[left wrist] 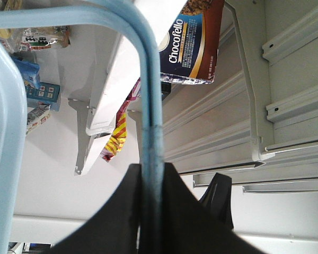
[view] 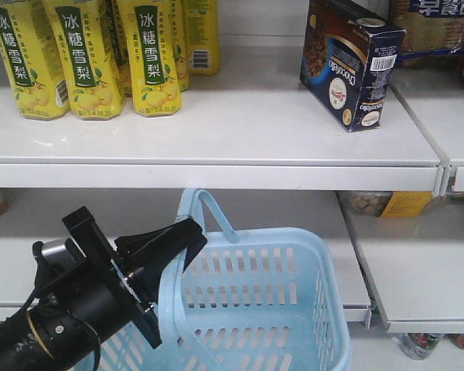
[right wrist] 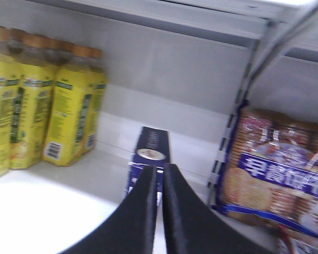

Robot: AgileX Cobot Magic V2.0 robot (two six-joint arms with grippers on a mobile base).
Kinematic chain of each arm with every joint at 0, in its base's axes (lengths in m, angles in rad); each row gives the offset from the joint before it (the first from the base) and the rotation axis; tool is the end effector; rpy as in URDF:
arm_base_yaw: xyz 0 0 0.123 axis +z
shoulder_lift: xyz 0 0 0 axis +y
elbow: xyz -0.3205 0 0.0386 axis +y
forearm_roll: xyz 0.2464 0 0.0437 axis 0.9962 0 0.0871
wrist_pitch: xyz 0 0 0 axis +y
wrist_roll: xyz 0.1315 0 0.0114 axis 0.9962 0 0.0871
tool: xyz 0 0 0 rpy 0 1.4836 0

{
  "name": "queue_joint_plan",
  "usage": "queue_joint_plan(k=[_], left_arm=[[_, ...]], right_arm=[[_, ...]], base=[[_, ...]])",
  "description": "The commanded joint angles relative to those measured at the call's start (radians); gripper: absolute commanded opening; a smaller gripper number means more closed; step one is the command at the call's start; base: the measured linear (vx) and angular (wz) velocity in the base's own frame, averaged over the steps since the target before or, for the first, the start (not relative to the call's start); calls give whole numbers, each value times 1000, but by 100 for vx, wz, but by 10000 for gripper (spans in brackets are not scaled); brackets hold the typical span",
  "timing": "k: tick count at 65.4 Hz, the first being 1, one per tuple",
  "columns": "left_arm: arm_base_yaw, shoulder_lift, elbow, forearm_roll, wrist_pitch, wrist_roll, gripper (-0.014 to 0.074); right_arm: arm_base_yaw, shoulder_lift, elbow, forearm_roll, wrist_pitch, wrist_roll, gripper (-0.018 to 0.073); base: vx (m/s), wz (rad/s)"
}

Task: Left arm holds basket, right arm returns cookies
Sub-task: 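Open the right gripper and withdraw it from the cookie box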

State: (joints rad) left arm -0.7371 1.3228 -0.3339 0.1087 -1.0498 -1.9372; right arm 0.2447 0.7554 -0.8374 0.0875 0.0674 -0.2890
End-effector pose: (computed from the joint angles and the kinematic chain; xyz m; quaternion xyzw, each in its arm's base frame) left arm 0.1847 -0.1844 0.2803 -0.3241 0.5681 -0.7382 0.1651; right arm 0.1613 0.0411 0.4479 -0.1505 0.6530 0.0179 0.7420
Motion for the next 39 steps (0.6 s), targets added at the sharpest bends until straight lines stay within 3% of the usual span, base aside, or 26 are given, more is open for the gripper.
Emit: queue_joint_plan(k=[1,9,23,39], left_arm=[[9,-32,-38,-48,-211,14,0],[9,-32,-38,-48,-211,14,0],[9,-32,-38,-48,-211,14,0],[9,-32,-38,-48,-211,14,0]], right_arm=[[-47,-42,-31,-12,-37,13,-6],[-96,-113,-15,-33,-1,23,-6],[-196,-281,119,-36,-1,137,-6],[-245,-467,284,-33,19,136,-6]], base=[[0,0],[0,0],[0,0],[0,0]])
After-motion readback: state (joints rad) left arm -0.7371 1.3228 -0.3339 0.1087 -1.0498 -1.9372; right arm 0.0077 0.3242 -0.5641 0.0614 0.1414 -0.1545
